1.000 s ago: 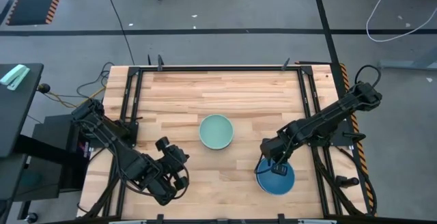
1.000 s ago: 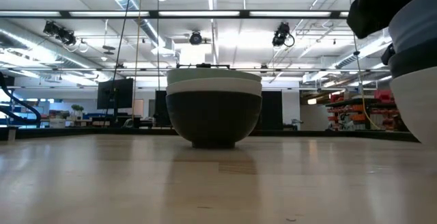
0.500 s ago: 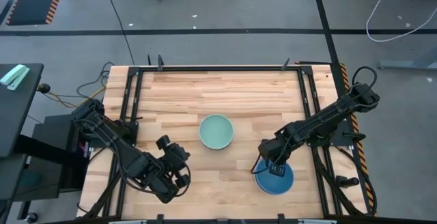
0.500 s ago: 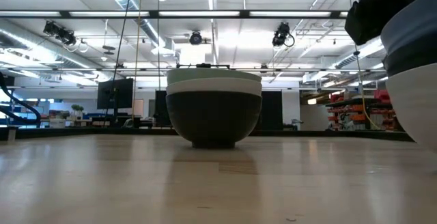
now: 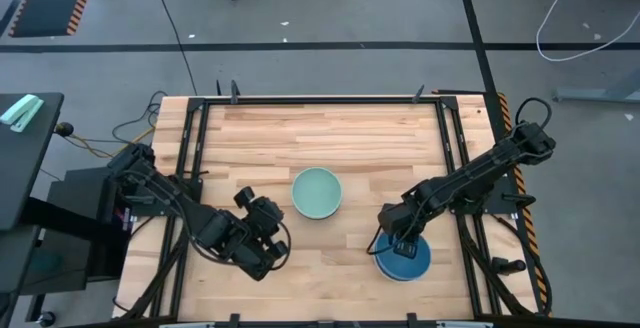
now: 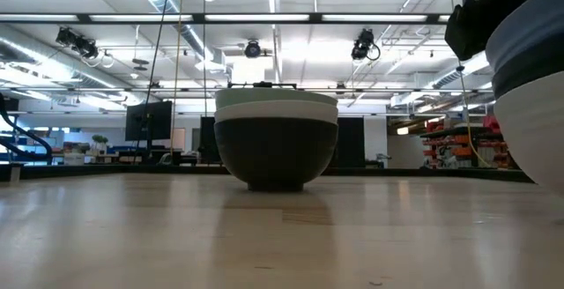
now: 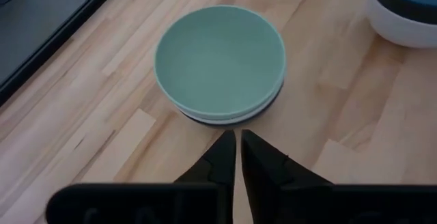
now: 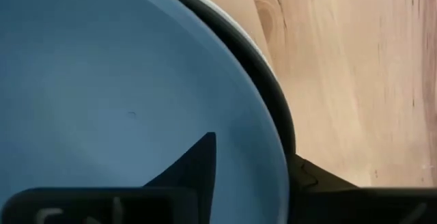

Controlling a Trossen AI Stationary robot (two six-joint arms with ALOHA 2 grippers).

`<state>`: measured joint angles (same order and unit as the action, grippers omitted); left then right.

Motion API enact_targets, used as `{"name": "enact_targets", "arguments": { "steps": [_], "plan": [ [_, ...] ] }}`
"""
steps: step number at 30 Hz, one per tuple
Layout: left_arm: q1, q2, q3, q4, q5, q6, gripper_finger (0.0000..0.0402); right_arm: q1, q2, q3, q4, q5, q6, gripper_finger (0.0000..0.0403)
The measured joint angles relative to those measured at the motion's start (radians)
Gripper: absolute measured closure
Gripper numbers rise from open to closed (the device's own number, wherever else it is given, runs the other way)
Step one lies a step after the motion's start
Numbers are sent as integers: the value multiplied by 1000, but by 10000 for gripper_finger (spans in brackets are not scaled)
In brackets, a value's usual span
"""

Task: Nest bowls inside each other
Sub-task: Stack the blue bowl on the black bowl

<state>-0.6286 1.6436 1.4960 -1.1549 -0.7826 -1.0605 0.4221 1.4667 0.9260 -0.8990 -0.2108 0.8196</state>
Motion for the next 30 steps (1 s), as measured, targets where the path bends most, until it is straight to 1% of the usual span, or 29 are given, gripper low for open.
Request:
{"name": "enact_targets", "arguments": {
  "steps": [5, 13, 18, 30],
  "plan": [
    [28, 0, 0, 0, 14, 13, 367, 2, 1, 52, -28, 12, -5, 289],
    [44, 0, 0, 1, 24, 42, 370, 25, 1, 159, -136, 67, -18, 288],
    [43, 0, 0, 2, 24, 47, 363, 25, 1, 163, -187, 69, -16, 288],
    [43, 0, 0, 2, 24, 52, 371, 10, 1, 163, -187, 89, -43, 291]
  ]
}}
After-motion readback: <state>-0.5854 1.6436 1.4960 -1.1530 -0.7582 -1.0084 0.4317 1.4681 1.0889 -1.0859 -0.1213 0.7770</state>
